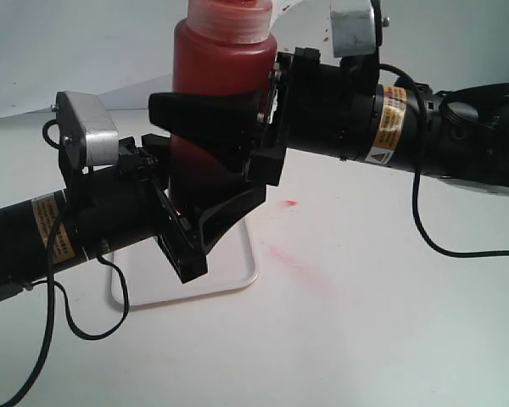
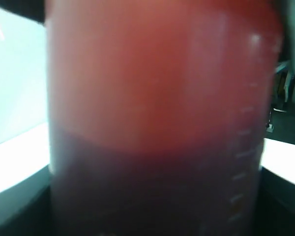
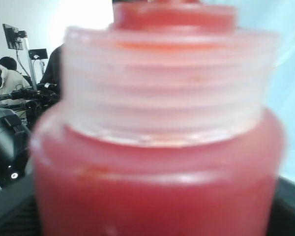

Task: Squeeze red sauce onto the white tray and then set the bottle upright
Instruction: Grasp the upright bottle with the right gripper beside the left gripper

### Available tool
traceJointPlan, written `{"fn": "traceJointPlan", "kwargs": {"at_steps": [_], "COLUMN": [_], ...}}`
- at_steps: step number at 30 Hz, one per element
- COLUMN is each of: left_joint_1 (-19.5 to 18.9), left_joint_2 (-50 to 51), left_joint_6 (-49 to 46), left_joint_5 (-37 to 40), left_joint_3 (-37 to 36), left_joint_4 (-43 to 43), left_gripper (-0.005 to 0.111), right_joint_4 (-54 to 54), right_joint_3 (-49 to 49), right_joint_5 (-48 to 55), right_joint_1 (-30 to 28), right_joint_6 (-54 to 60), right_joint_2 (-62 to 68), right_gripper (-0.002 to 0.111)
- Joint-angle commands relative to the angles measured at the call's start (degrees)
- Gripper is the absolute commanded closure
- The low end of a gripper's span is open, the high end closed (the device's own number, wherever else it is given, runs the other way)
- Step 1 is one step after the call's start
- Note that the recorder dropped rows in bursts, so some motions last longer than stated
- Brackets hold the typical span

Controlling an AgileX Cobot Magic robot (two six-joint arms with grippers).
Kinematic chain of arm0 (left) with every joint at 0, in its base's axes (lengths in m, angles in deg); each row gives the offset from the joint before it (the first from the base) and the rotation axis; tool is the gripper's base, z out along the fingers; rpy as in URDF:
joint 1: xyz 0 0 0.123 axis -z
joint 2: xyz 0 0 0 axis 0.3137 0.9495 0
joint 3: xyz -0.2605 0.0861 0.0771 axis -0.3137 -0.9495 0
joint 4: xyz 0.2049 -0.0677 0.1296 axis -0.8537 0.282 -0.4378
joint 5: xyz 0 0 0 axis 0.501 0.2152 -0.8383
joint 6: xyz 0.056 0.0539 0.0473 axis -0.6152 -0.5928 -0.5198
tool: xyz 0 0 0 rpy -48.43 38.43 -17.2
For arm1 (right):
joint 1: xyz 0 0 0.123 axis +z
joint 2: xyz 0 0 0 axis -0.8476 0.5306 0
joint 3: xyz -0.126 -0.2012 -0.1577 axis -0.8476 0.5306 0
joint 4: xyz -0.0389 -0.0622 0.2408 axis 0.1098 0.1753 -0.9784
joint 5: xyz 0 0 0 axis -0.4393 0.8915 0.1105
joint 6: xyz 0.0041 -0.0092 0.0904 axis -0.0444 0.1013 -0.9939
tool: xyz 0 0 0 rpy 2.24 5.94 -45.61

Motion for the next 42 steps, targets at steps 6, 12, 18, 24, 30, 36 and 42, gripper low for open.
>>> {"fn": "traceJointPlan", "kwargs": {"at_steps": [6,12,18,24,30,36,42], "left_joint_1": [0.3,0.3,0.3,0.3,0.3,0.3,0.3], "left_joint_2": [-0.2,-0.2,-0.2,-0.2,-0.2,-0.2,-0.2], "left_joint_6": [0.3,0.3,0.3,0.4,4.8,9.5,9.5], "left_joint_5": [-6.2,-6.2,-6.2,-6.2,-2.7,-2.5,-2.6], "left_joint_3": [0.5,0.5,0.5,0.5,0.5,0.5,0.5], "left_joint_4": [1.5,1.3,1.4,1.4,1.4,1.4,1.4], "left_gripper": [0.107,0.107,0.106,0.106,0.106,0.082,0.002], "right_joint_4": [0.1,0.1,0.1,0.1,0.1,0.1,0.0], "right_joint_3": [0.4,0.4,0.4,0.4,0.4,0.4,0.4], "right_joint_5": [-0.4,-0.5,-0.5,-0.5,-0.4,-0.4,-0.3], "right_joint_1": [0.4,0.4,0.4,0.4,0.4,0.4,0.4], "right_joint_6": [0.9,0.9,0.9,0.9,0.9,0.9,0.7], "right_joint_2": [-0.6,-0.6,-0.6,-0.6,-0.6,-0.6,-0.6], "right_gripper": [0.108,0.108,0.108,0.108,0.108,0.108,0.108]}}
